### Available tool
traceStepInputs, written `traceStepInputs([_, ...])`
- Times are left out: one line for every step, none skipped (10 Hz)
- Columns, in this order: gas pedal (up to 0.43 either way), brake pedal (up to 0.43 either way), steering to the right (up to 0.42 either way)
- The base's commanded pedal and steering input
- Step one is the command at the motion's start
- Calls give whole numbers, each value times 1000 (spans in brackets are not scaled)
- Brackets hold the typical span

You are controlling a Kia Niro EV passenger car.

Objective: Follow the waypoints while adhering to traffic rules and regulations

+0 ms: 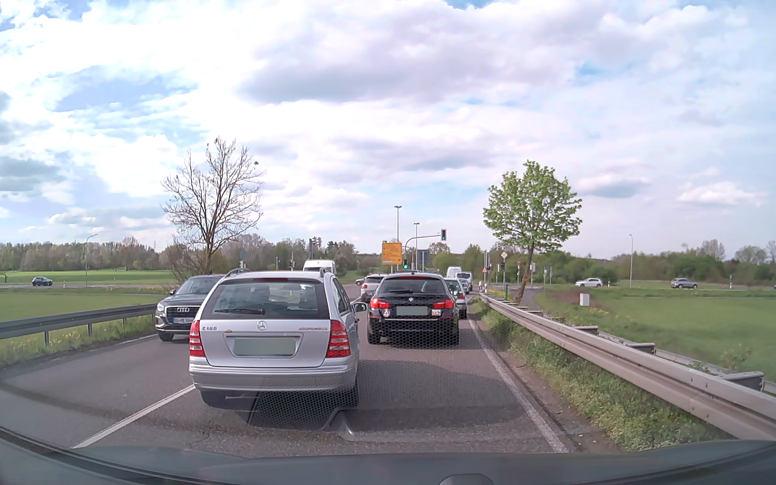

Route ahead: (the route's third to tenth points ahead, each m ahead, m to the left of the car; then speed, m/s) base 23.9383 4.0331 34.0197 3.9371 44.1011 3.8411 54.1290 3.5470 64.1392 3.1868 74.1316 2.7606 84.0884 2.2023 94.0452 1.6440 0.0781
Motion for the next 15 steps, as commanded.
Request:
traceStepInputs([0,67,-10])
traceStepInputs([0,67,-10])
traceStepInputs([0,73,-10])
traceStepInputs([0,67,-10])
traceStepInputs([0,0,-10])
traceStepInputs([0,0,-10])
traceStepInputs([0,0,-10])
traceStepInputs([0,0,-10])
traceStepInputs([0,0,-10])
traceStepInputs([59,0,-10])
traceStepInputs([118,0,-10])
traceStepInputs([138,0,-10])
traceStepInputs([169,0,-10])
traceStepInputs([209,0,-10])
traceStepInputs([228,0,-10])
